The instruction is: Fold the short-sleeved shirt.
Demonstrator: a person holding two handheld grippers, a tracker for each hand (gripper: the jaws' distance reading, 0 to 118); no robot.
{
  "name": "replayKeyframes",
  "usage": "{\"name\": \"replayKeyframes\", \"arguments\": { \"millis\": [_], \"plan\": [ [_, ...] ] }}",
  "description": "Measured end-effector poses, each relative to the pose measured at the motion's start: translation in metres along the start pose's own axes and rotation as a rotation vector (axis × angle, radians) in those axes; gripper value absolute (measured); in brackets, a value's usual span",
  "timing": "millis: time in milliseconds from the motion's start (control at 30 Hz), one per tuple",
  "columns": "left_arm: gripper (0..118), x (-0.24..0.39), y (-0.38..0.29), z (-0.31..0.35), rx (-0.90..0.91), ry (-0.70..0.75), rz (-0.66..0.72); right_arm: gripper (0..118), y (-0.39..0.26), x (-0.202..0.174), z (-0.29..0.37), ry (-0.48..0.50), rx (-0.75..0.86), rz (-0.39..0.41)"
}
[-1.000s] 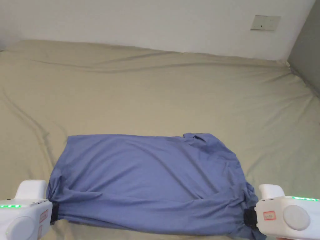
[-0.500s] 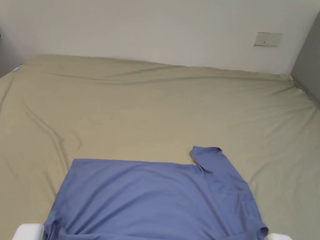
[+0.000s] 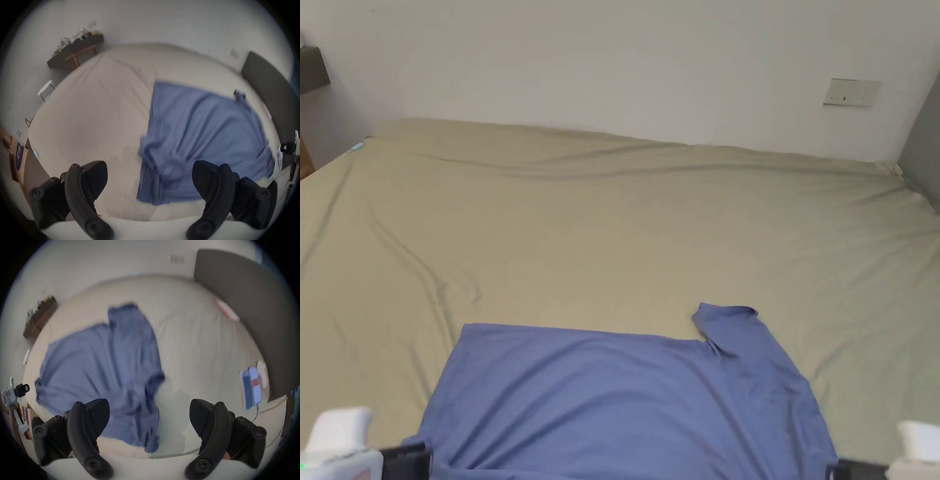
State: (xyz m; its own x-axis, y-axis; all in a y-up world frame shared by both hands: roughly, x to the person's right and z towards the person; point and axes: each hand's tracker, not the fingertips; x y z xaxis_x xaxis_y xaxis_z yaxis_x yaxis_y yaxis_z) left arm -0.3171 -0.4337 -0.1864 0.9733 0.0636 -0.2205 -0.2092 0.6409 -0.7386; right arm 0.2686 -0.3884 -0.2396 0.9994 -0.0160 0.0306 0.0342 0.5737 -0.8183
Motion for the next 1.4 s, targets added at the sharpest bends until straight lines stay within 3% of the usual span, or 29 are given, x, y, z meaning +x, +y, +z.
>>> {"name": "replayKeyframes", "arguments": {
  "millis": [233,267,333,367,400,433,467,567,867,1000,1133,1167,1233,1267,1300,1400],
  "plan": [
    [103,0.062,0.071,0.101,0.524,-0.043,-0.060,104,0.057,-0.064,0.116,0.008,0.569,0.118],
    [95,0.073,0.077,0.113,0.582,-0.048,-0.076,102,0.059,-0.075,0.127,0.005,0.629,0.144],
    [53,0.095,0.086,0.132,0.675,-0.029,-0.118,91,0.062,-0.100,0.145,-0.027,0.724,0.192],
    [32,0.107,0.089,0.141,0.725,-0.014,-0.137,76,0.062,-0.109,0.149,-0.039,0.757,0.212],
    [11,0.117,0.091,0.147,0.762,-0.005,-0.151,41,0.062,-0.118,0.152,-0.041,0.786,0.233],
    [7,0.126,0.093,0.151,0.792,0.003,-0.172,11,0.061,-0.128,0.155,-0.036,0.811,0.248],
    [5,0.135,0.094,0.153,0.813,0.005,-0.190,1,0.060,-0.136,0.155,-0.041,0.832,0.256],
    [0,0.155,0.095,0.156,0.834,-0.005,-0.242,1,0.060,-0.153,0.149,-0.054,0.840,0.314],
    [0,0.167,0.105,0.119,0.764,-0.023,-0.281,1,0.068,-0.167,0.111,-0.033,0.787,0.345],
    [0,0.146,0.097,0.050,0.548,-0.065,-0.310,1,0.067,-0.157,0.074,-0.016,0.682,0.347],
    [0,0.103,0.083,-0.064,0.208,-0.015,-0.296,1,0.063,-0.137,0.024,-0.027,0.546,0.330],
    [4,0.092,0.084,-0.088,0.157,-0.015,-0.261,1,0.063,-0.132,0.012,-0.025,0.512,0.323],
    [82,0.069,0.094,-0.138,0.060,0.020,-0.193,1,0.065,-0.120,-0.011,-0.044,0.443,0.311],
    [109,0.060,0.102,-0.158,0.025,0.023,-0.164,1,0.066,-0.114,-0.020,-0.050,0.419,0.310],
    [114,0.053,0.109,-0.174,0.015,0.018,-0.146,1,0.067,-0.110,-0.026,-0.055,0.402,0.306],
    [113,0.046,0.138,-0.211,0.038,0.053,-0.120,1,0.071,-0.092,-0.045,-0.084,0.358,0.282]
  ]
}}
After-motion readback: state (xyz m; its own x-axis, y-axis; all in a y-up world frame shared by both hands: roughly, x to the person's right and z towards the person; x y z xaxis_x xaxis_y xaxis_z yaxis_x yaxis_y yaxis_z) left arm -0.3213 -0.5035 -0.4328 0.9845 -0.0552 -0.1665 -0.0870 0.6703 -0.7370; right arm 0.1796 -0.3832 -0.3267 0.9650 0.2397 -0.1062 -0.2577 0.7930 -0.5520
